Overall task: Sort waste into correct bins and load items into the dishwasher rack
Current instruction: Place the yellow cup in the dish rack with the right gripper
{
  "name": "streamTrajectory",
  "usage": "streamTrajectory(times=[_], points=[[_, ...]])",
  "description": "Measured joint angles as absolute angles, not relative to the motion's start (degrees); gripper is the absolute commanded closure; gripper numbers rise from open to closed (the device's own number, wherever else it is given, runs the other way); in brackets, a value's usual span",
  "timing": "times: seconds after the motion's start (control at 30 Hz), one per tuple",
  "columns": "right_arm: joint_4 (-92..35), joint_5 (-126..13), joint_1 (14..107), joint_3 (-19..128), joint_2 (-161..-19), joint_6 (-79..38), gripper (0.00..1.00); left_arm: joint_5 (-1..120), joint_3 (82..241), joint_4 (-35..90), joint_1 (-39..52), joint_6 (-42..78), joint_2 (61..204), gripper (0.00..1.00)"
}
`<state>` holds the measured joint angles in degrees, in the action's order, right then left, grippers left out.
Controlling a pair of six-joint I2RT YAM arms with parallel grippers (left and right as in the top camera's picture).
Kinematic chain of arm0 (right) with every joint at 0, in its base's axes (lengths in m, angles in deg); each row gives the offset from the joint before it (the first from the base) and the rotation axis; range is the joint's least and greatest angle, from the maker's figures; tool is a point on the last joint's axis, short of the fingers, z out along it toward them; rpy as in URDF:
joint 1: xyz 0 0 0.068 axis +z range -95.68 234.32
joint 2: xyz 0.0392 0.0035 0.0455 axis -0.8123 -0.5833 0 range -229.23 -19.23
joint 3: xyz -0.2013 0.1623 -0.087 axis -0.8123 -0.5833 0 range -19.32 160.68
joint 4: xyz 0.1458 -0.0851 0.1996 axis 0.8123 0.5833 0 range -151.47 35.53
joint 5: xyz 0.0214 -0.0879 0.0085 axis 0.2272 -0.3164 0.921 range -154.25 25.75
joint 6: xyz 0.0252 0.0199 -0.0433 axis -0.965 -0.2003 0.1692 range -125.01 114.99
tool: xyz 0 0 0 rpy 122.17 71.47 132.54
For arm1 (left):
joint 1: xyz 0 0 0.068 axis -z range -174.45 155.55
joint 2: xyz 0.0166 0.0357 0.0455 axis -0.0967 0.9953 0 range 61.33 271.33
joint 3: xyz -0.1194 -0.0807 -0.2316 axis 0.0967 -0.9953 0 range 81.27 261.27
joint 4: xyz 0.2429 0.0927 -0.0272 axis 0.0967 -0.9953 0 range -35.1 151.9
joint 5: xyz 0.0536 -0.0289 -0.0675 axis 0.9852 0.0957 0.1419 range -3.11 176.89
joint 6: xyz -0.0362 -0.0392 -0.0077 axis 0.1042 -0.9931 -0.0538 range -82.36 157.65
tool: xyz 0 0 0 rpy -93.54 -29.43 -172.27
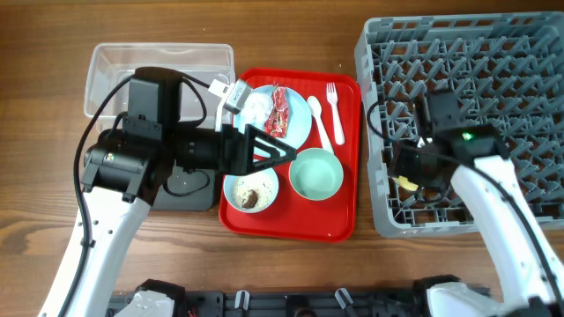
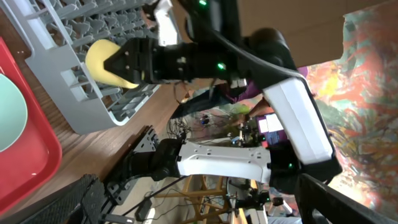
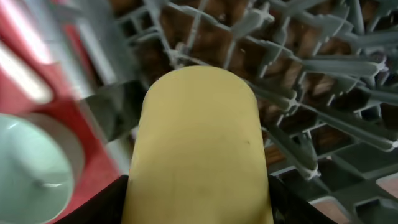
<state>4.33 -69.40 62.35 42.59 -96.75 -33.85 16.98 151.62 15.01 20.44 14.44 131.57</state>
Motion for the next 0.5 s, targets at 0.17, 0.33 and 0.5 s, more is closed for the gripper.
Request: streamTrajectory(times=[0.17,0.33,0.5], points=[[5.4,-65.9,58.1,42.7,-99.3,-31.6,0.16,17.0,151.6,15.0,20.4,14.4,131.6,0.00],[6.7,-62.9,56.2,48.4,-97.6,-28.1,0.16,19.9,151.6,14.0,20.6,14.6,131.6,0.00],[1.0,-50.6,56.2,53.8,-86.4,-21.7,0.16,43.2,151.6,2.9,24.7,16.0,131.6,0.13]])
